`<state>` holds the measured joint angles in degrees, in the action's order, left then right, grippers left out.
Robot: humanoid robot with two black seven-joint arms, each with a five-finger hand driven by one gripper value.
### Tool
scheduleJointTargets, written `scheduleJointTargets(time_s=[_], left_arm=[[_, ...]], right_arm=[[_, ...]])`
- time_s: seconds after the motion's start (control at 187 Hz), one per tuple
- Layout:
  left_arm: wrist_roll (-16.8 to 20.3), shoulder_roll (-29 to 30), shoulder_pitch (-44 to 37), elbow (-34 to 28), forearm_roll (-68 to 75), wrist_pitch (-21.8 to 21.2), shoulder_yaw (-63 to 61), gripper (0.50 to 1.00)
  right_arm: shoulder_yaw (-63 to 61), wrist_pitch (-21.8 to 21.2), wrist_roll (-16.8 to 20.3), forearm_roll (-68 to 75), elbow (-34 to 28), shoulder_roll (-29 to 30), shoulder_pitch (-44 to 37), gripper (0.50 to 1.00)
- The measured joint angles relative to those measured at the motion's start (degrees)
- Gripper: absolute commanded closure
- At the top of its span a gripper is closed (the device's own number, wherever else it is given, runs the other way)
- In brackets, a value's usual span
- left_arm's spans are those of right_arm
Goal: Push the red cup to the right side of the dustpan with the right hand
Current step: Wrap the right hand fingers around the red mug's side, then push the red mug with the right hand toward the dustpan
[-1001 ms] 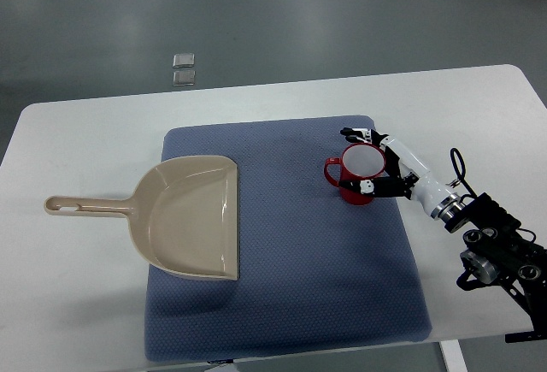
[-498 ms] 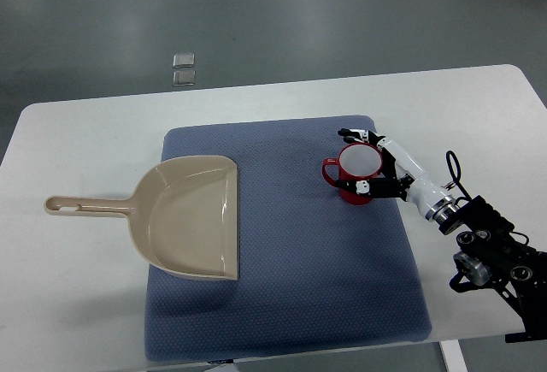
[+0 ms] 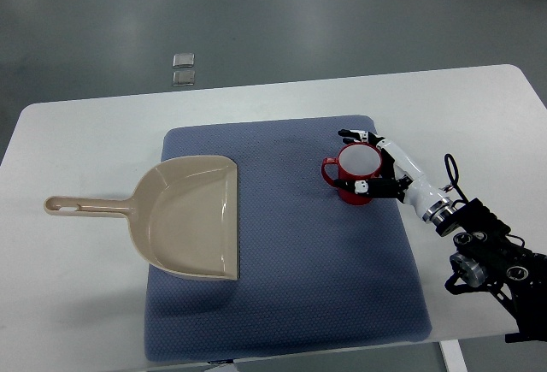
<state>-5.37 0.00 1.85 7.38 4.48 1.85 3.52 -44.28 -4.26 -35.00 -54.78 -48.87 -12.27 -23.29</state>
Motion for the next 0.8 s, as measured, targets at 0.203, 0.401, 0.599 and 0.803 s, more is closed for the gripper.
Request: scheduleJointTargets(time_s=[0.203,0.401,0.599,0.803], left_arm=[[0.0,0.0,0.0,0.0,0.0,0.0,0.0,0.500],[0.0,0.0,0.0,0.0,0.0,0.0,0.0,0.500],[0.0,0.0,0.0,0.0,0.0,0.0,0.0,0.500],[0.0,0.0,0.0,0.0,0.0,0.0,0.0,0.500]], right_arm=[[0.0,-1.7,0.0,2.5,0.0,0.1,0.0,0.572],[-0.1,-2.9,0.0,4.9,0.0,0.2,0.0,0.572],[0.4,-3.9,0.0,6.3,-0.1,0.9,0.4,0.572],[0.6,-3.8,0.0,6.3,-0.1,2.3,1.3,0.572]])
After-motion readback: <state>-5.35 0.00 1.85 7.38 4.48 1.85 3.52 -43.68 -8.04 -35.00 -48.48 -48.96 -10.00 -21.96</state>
